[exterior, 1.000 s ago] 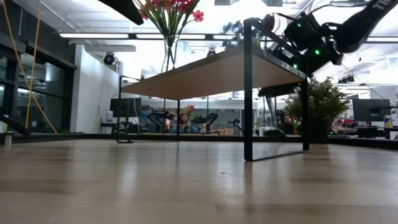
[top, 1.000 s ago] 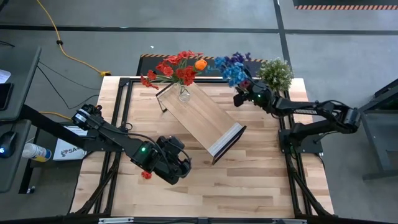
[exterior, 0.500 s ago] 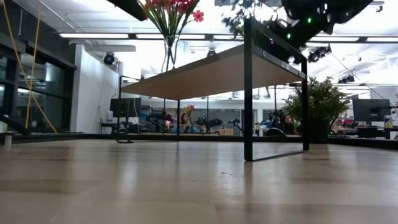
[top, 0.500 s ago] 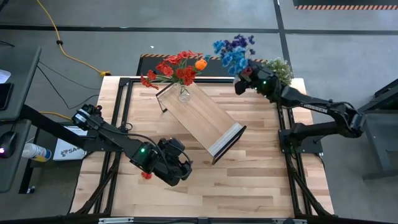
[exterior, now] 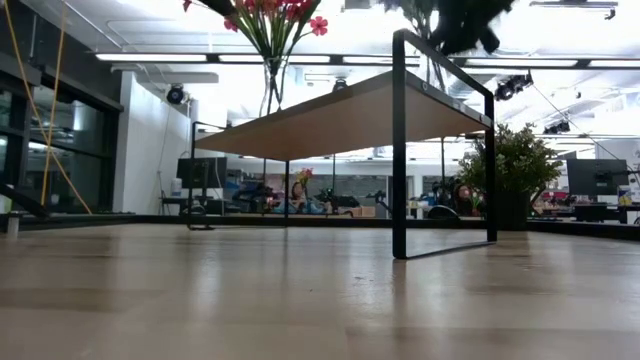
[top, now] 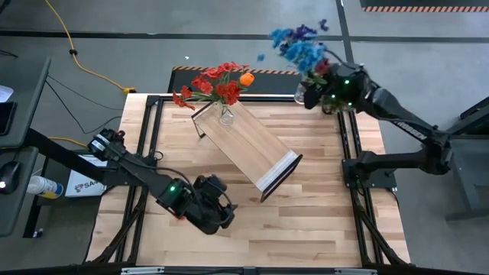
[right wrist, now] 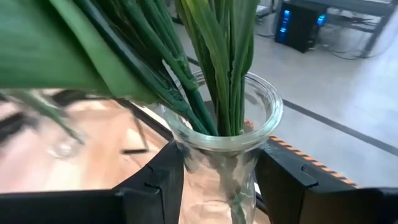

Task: Pick and place flowers into a vace then onto a shelf
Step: Put the transparent vase on the shelf

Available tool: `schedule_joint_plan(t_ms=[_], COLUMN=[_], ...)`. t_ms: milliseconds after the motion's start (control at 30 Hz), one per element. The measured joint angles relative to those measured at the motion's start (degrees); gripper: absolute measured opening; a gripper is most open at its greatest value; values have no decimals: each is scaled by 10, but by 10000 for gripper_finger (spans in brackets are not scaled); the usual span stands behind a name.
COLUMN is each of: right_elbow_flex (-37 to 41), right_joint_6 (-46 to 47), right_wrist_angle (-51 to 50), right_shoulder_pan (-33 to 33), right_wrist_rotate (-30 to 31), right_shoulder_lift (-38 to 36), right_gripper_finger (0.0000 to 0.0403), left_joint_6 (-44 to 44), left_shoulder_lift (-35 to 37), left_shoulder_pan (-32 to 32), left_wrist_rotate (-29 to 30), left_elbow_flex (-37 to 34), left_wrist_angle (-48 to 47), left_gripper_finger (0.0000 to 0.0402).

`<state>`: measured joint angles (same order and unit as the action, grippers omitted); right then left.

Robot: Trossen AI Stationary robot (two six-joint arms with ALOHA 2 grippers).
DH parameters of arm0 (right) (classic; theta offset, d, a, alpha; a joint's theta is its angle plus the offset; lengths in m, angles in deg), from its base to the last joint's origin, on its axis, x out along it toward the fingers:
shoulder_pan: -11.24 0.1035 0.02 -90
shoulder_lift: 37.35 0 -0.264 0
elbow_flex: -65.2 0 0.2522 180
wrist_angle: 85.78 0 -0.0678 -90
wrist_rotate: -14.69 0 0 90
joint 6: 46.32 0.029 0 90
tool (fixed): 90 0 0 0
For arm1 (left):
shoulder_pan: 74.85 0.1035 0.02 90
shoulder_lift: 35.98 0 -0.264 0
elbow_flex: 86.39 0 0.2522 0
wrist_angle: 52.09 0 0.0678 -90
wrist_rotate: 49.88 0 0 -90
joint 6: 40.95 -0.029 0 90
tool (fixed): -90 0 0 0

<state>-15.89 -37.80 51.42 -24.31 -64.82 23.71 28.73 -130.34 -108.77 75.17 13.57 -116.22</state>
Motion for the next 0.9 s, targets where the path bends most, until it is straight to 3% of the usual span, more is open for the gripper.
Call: schedule_joint_plan(t_ms=[200,467,900], right_elbow_flex=[-73,-112,-113], right_joint_6=[5,35,127], right_wrist_angle=[-60,-131,-172], right_shoulder_pan=[27,92,301], right_wrist_rotate=[-9,5,79], right_shoulder_lift=[-1,-24,-75], right_gripper_finger=[157,157,157], left_joint_6=[31,85,131], left_shoulder_lift=[0,0,0], left_shoulder_pan=[-30,-81,-112], left_wrist_rotate=[5,57,76], left_elbow_flex=[0,0,0], left_wrist_angle=[-1,-1,4], left_gripper_finger=[397,397,397])
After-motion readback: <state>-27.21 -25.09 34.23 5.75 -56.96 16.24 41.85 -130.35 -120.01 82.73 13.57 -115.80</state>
